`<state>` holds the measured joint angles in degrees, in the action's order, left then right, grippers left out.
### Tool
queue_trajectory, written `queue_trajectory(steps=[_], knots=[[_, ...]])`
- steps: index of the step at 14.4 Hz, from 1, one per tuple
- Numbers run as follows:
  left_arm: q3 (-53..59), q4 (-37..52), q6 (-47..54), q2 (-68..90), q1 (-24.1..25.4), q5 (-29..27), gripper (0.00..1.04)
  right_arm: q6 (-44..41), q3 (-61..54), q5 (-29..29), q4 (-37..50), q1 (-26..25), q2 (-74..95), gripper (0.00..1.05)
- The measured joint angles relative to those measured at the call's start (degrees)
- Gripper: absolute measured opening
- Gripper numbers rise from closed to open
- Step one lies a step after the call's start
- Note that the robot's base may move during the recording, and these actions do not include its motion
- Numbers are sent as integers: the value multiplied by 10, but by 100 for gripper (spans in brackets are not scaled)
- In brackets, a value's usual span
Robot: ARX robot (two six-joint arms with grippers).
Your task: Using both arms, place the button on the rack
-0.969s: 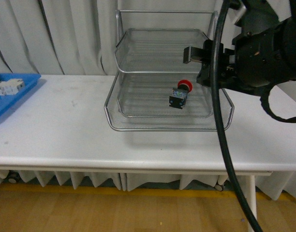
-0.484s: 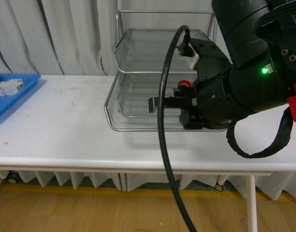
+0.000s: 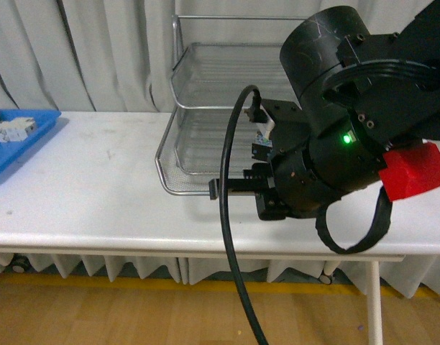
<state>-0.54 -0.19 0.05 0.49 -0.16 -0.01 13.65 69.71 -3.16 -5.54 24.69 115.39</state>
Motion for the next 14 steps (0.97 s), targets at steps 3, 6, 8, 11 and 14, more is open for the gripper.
queue_trajectory(steps=[3, 6, 8, 11, 14], knots=[[0, 0, 0, 0, 0, 0, 98, -3, 42, 2, -14, -7, 36, 2], [0, 0, 0, 0, 0, 0, 98, -14, 74, 6, -32, -19, 72, 2], [0, 0, 0, 0, 0, 0, 98, -18, 92, 6, -42, -27, 84, 2], [0, 0, 0, 0, 0, 0, 98, -42, 132, 16, -51, -42, 110, 2], [0, 0, 0, 0, 0, 0, 98, -58, 193, 24, -63, -74, 129, 2]])
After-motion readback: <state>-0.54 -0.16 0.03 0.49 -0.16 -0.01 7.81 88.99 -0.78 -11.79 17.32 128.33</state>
